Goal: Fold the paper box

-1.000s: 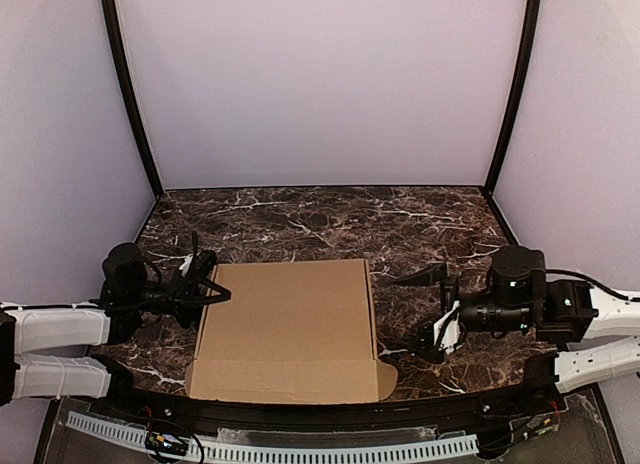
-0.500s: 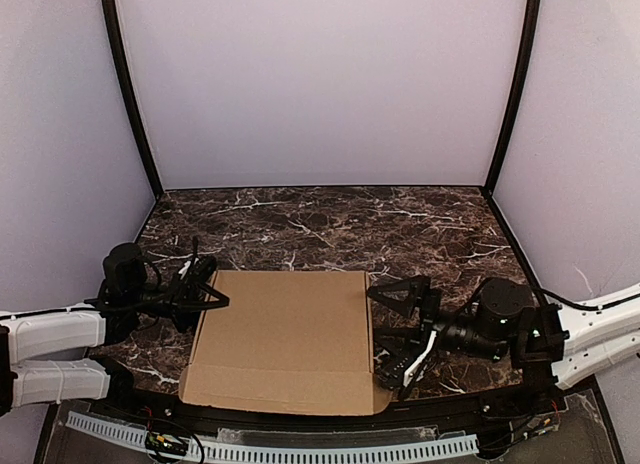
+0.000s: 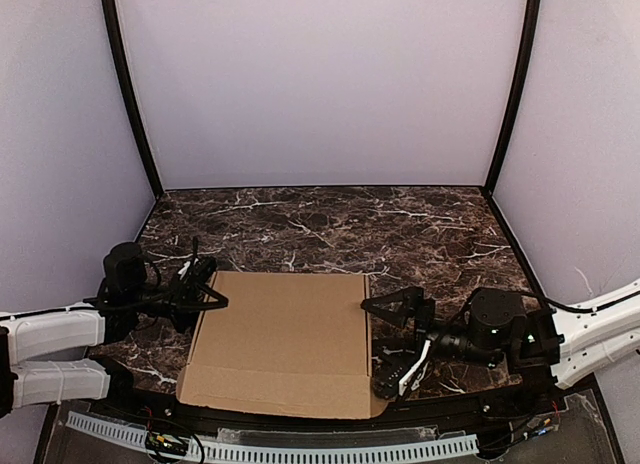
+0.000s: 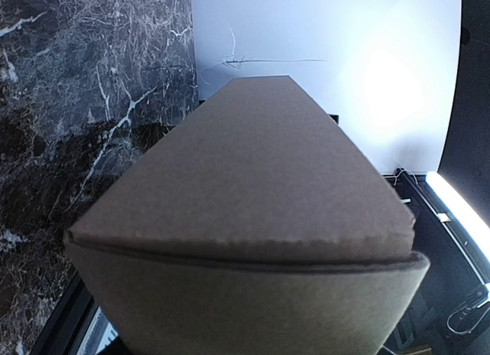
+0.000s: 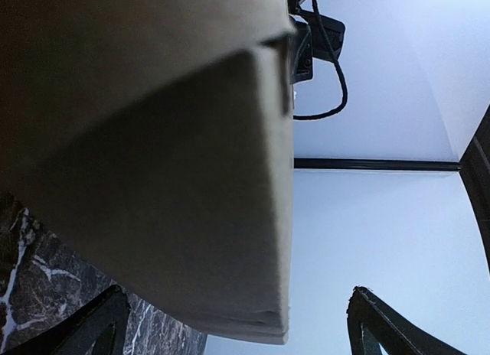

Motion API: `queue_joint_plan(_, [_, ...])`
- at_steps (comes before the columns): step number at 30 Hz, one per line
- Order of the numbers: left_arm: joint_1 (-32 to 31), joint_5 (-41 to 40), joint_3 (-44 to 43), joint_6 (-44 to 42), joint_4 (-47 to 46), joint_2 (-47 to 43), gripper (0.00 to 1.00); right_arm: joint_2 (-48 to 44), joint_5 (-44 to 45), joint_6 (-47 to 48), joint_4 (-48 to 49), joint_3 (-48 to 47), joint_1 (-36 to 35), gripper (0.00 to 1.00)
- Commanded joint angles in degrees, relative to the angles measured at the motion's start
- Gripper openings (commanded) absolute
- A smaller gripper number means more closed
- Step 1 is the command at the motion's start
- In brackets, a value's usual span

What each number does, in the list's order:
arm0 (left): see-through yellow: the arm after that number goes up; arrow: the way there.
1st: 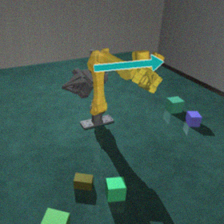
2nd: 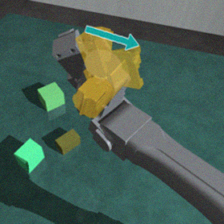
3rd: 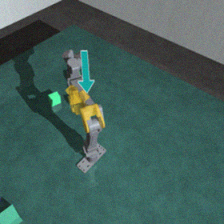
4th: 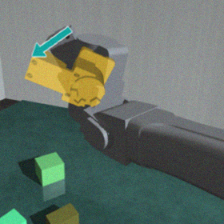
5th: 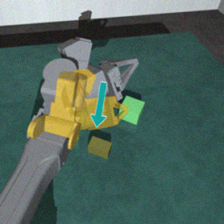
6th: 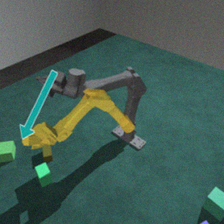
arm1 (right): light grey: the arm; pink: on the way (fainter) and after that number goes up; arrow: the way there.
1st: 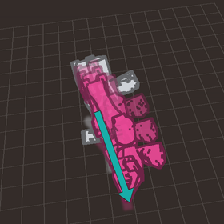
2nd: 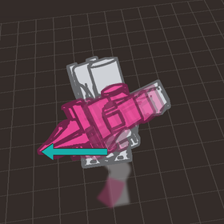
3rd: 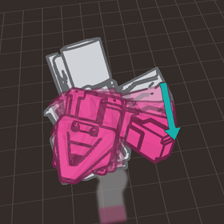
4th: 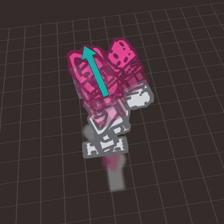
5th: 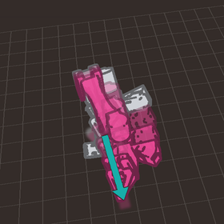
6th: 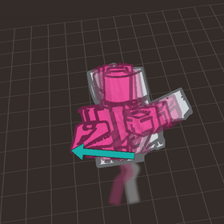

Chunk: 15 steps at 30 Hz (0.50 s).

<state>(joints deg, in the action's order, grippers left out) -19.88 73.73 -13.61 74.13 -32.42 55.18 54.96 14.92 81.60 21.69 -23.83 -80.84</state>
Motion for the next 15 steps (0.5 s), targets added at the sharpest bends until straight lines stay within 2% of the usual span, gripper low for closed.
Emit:
queue_joint_plan(1, [-0.17, 1.78, -2.06, -0.96, -0.24, -1.74, 0.31, -0.33, -1.02, -4.91, -2.41, 1.04, -1.62, 0.99])
queue_joint_plan(12, [-0.16, 1.88, -2.13, -2.23, 1.25, -2.80, 0.31, 4.56, -0.85, -7.72, 5.03, 0.03, -3.93, 0.99])
queue_joint_plan(15, [-0.16, 1.76, -1.84, -2.32, 1.24, -2.80, 0.31, 6.16, 0.18, -7.19, 7.96, 0.07, -4.11, 0.94])
